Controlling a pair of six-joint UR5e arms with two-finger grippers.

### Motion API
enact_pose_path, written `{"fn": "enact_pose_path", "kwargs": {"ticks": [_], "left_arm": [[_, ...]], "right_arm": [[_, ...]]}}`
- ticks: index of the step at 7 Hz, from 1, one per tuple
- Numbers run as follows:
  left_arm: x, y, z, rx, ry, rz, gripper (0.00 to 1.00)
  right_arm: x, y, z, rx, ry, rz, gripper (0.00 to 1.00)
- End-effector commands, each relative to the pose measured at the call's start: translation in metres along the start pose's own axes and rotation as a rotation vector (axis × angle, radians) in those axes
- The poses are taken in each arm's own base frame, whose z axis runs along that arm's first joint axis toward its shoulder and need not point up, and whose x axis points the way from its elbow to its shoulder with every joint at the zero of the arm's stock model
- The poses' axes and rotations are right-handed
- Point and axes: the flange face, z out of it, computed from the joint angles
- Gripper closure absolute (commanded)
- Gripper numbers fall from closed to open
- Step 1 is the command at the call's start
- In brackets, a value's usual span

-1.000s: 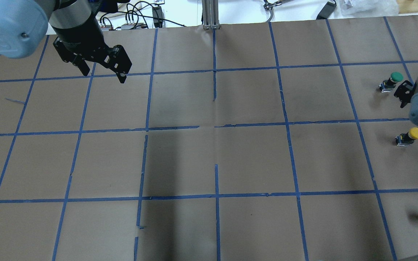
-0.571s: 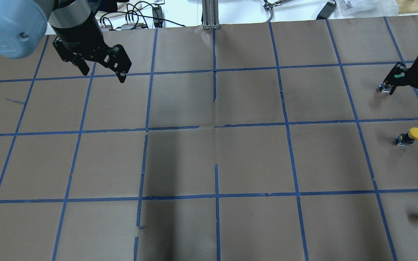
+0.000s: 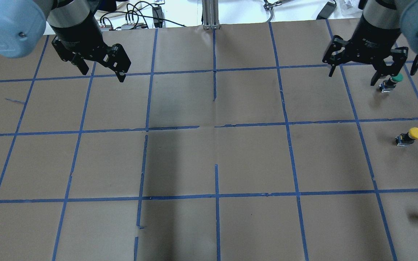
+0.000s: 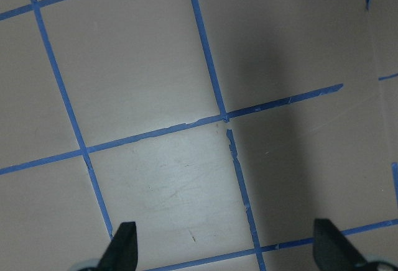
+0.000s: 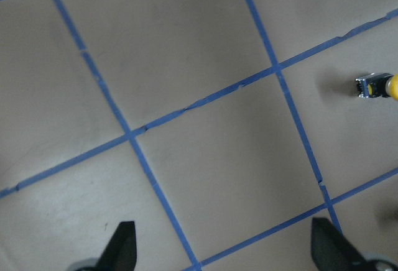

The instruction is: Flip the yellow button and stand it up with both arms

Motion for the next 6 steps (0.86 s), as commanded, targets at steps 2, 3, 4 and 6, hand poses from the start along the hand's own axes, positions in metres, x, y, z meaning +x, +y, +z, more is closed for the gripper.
{"fn": "enact_pose_path", "kwargs": {"ticks": [2, 3, 4, 6], "left_arm": [[-0.001, 0.0, 0.0, 0.0, 0.0, -0.001, 0.0], [-0.001, 0.0, 0.0, 0.0, 0.0, -0.001, 0.0], [0.0, 0.0, 0.0, 0.0, 0.0, 0.001, 0.0], [-0.001, 0.0, 0.0, 0.0, 0.0, -0.001, 0.0]], "right_arm": [[-0.025, 0.041, -0.023, -0.017, -0.057, -0.249, 0.0], [-0.02, 0.044, -0.023, -0.019, -0.058, -0.241, 0.0], [-0.012, 0.039, -0.022, -0.022, -0.06, -0.223, 0.0], [-0.009, 0.045, -0.016, -0.09, -0.055, -0.223, 0.0]]}}
